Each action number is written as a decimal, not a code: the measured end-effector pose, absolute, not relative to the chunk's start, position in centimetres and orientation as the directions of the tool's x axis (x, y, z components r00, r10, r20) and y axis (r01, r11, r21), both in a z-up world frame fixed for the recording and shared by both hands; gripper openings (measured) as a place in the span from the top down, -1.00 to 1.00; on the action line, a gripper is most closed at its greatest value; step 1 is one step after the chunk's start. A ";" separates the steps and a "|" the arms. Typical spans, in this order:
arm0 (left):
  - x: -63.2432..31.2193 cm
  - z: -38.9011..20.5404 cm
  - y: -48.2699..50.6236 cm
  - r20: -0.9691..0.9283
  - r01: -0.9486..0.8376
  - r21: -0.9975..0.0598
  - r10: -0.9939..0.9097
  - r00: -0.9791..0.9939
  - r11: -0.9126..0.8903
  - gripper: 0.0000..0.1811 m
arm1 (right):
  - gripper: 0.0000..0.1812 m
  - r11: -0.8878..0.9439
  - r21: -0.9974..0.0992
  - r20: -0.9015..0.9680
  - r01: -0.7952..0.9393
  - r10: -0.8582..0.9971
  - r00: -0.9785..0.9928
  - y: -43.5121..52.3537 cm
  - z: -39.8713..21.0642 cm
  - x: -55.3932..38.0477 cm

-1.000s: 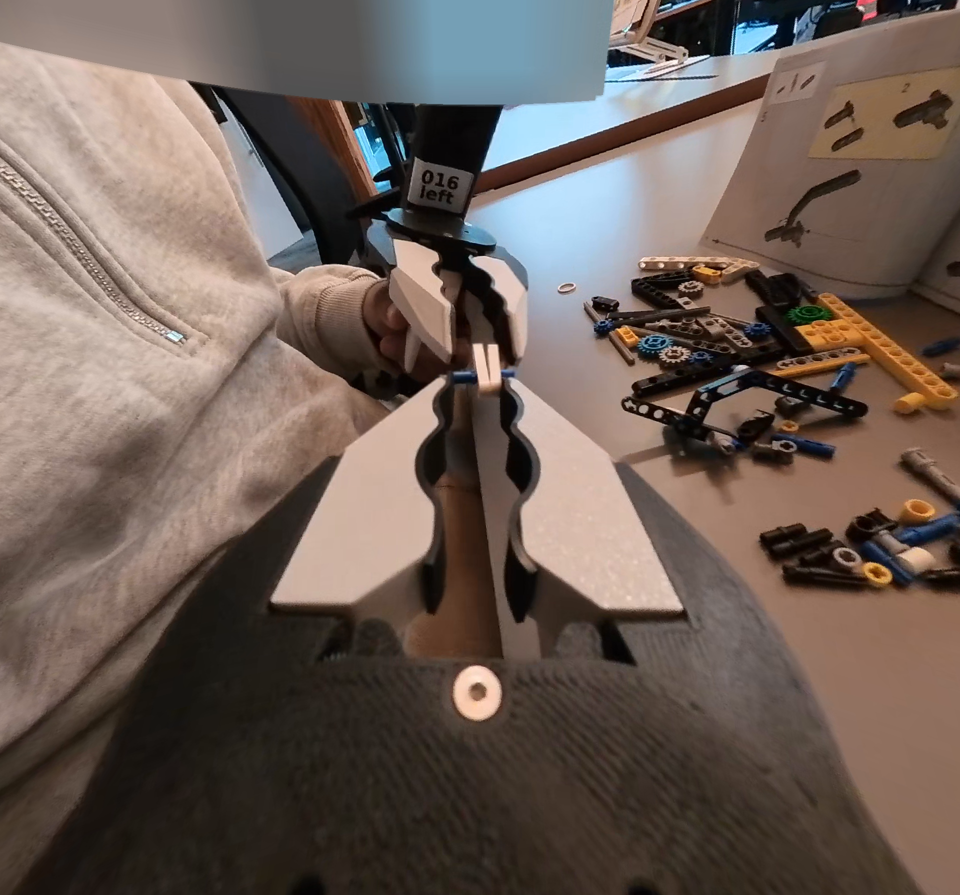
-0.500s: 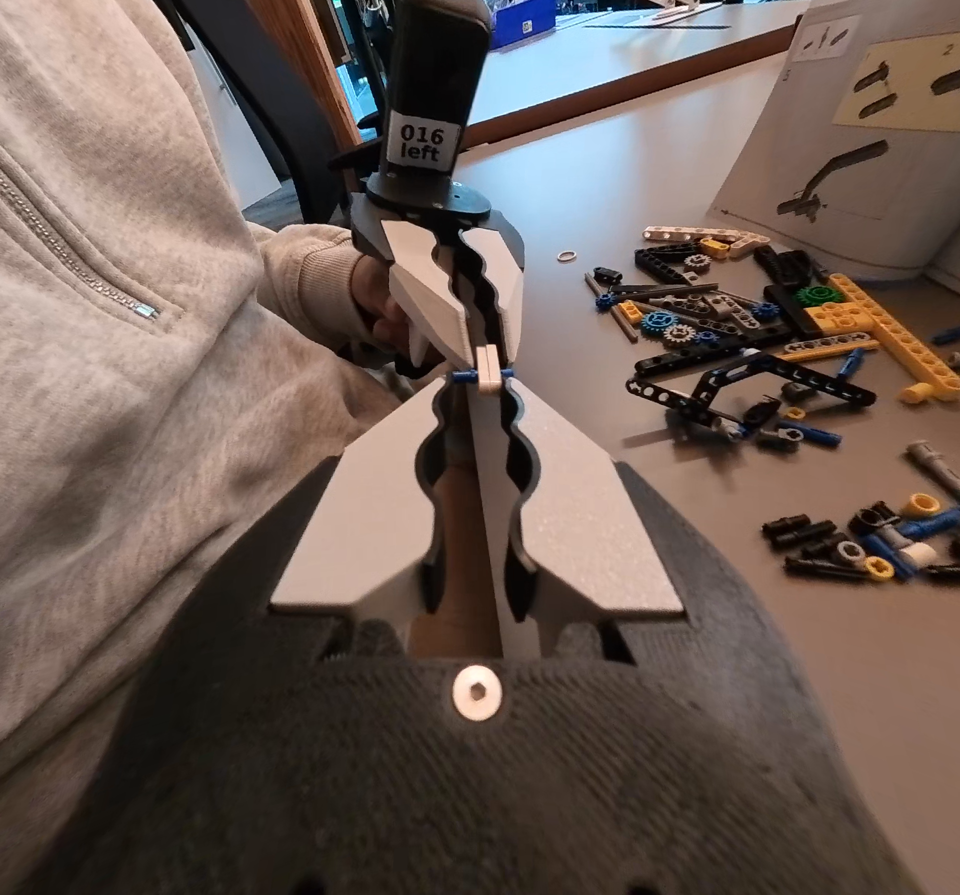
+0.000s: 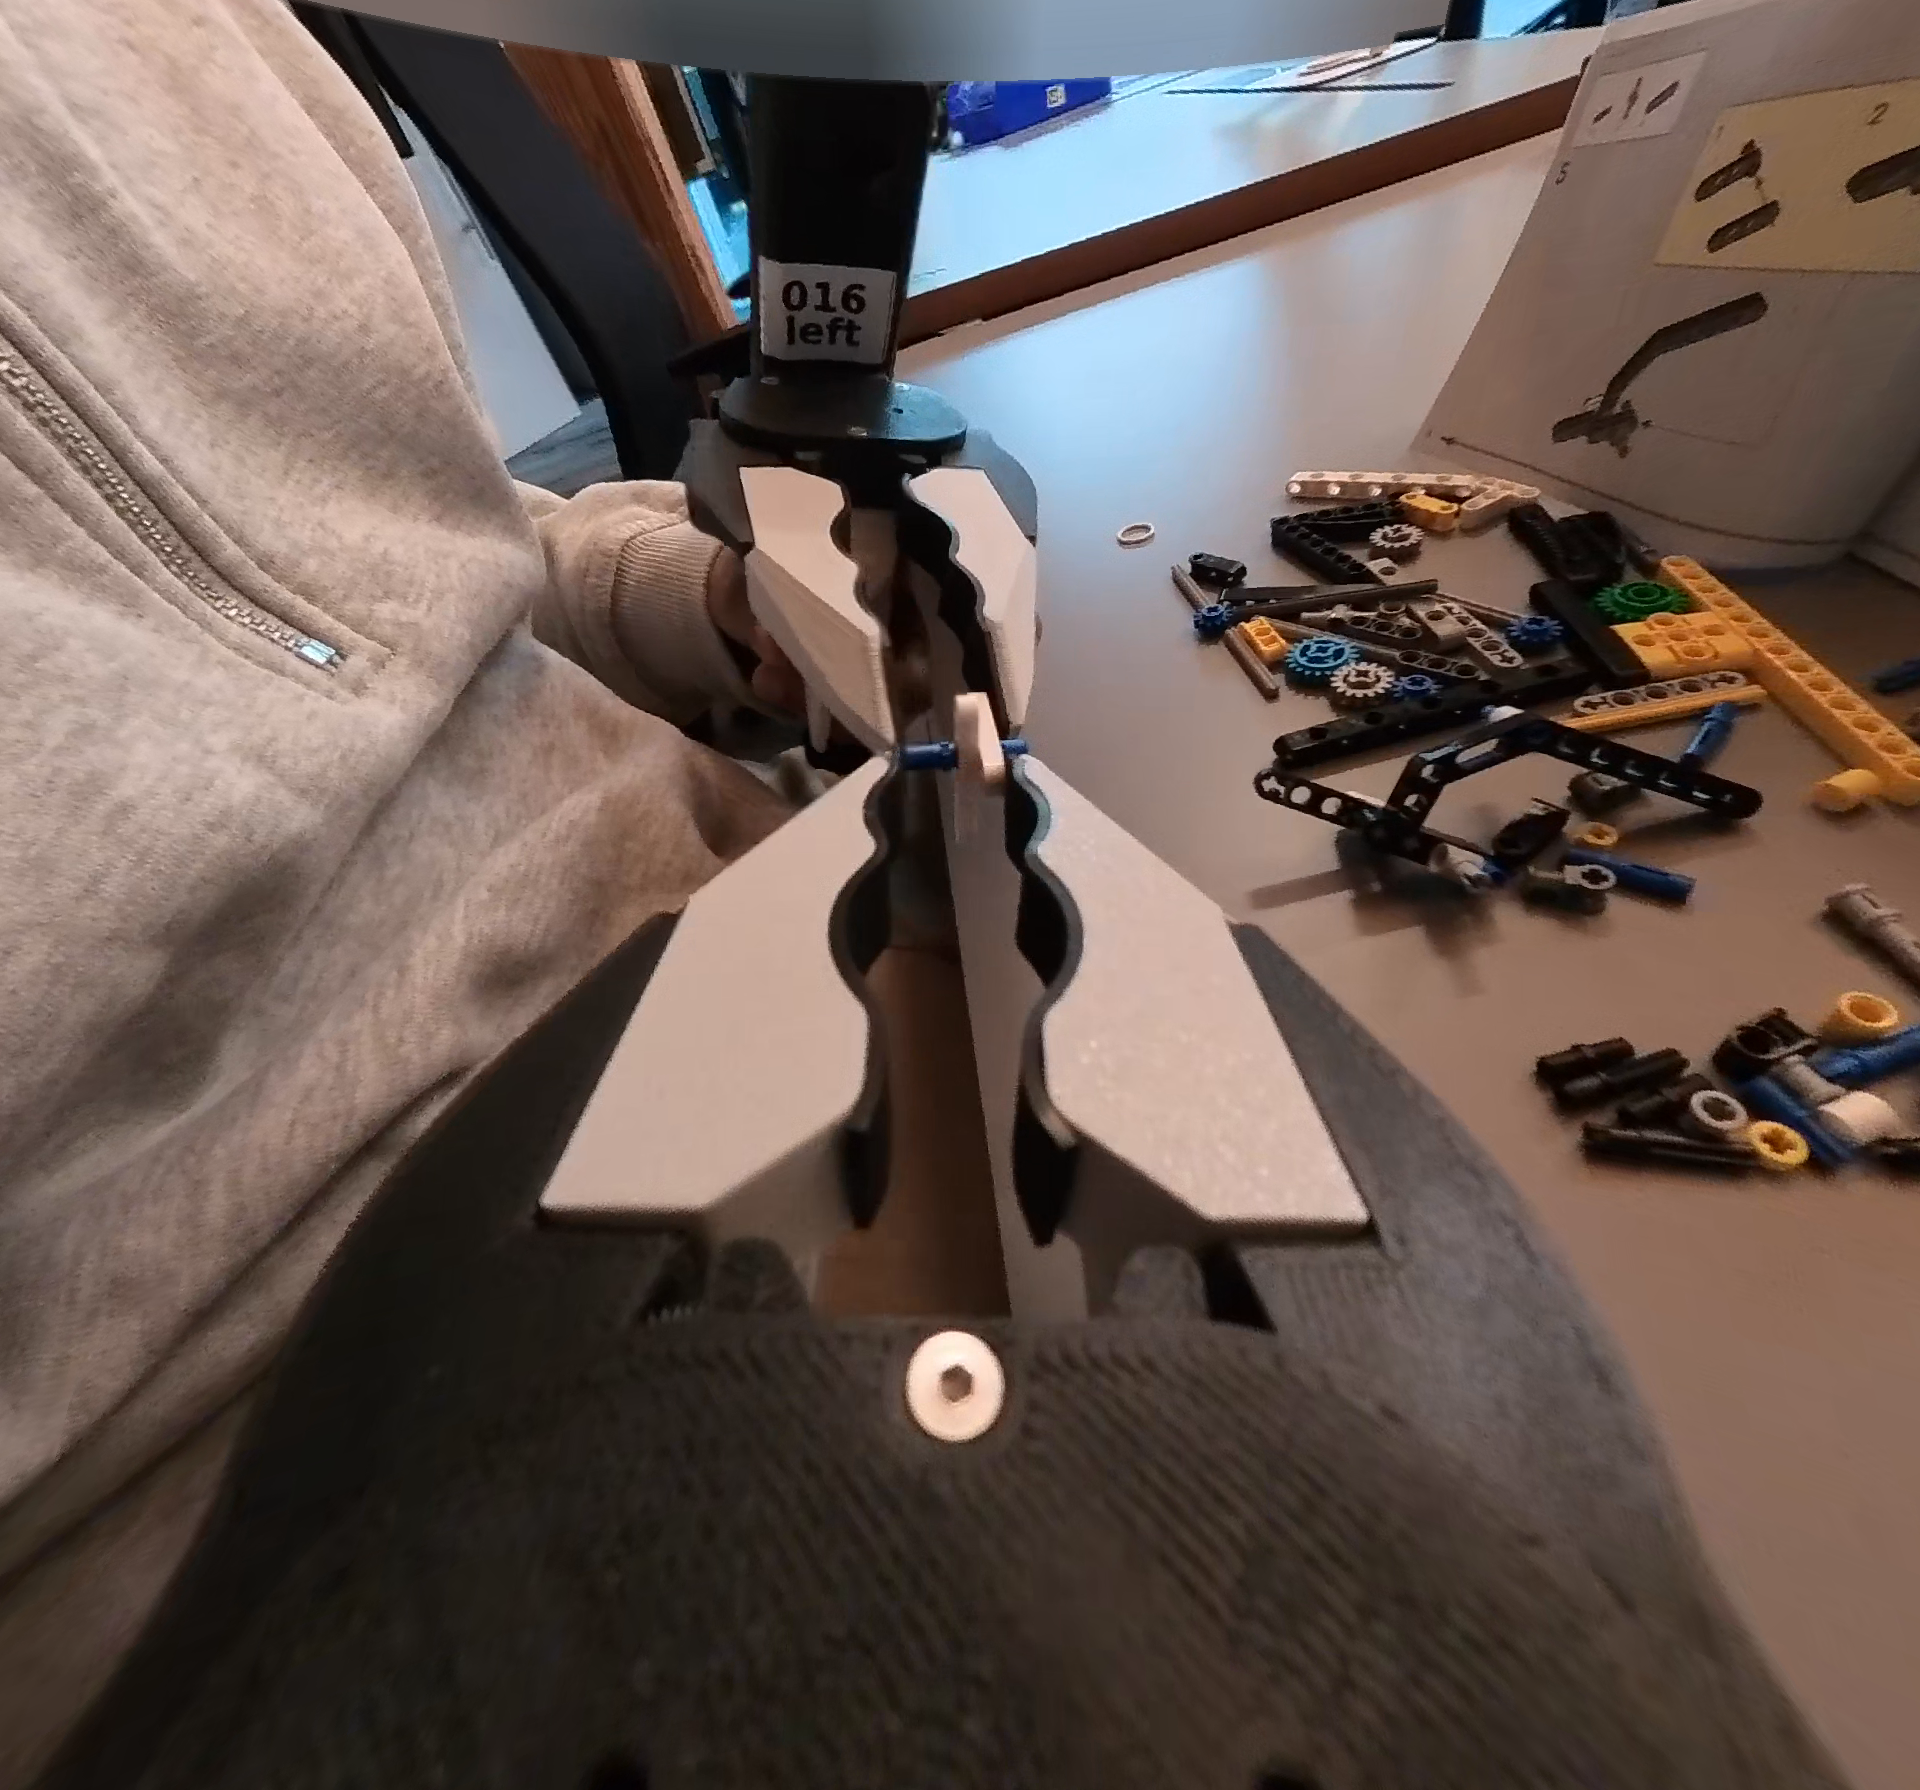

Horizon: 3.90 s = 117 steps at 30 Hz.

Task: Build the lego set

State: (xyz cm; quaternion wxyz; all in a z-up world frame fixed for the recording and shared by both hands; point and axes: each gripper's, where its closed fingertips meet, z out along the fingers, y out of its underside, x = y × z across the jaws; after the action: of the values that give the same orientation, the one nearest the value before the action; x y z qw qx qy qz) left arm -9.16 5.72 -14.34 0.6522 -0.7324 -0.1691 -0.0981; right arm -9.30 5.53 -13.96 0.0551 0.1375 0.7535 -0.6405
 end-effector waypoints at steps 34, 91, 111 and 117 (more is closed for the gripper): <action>-10.4 -13.7 5.3 0.273 0.287 -0.957 0.222 0.936 -0.032 0.89 | 0.82 0.068 -0.932 -0.347 0.357 0.127 -0.929 5.5 -13.2 -9.8; -8.7 -13.5 5.3 0.247 0.253 -0.966 0.103 0.964 -0.053 0.61 | 0.94 0.079 -0.908 -0.406 0.411 0.071 -0.911 5.4 -13.4 -9.2; -8.2 -13.7 5.3 0.245 0.249 -0.966 0.057 0.968 -0.069 0.92 | 0.93 0.086 -0.891 -0.447 0.447 0.014 -0.894 5.3 -13.4 -8.6; -8.1 -13.7 5.3 0.265 0.267 -0.961 0.040 0.963 -0.075 0.92 | 0.94 0.104 -0.901 -0.421 0.421 0.018 -0.907 5.3 -13.5 -8.4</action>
State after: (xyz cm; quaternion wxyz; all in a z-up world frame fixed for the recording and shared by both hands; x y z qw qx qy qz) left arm -8.08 5.28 -13.73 0.6718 -0.7283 -0.1053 -0.0846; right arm -8.43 5.35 -13.55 0.1544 0.1511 0.7269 -0.6519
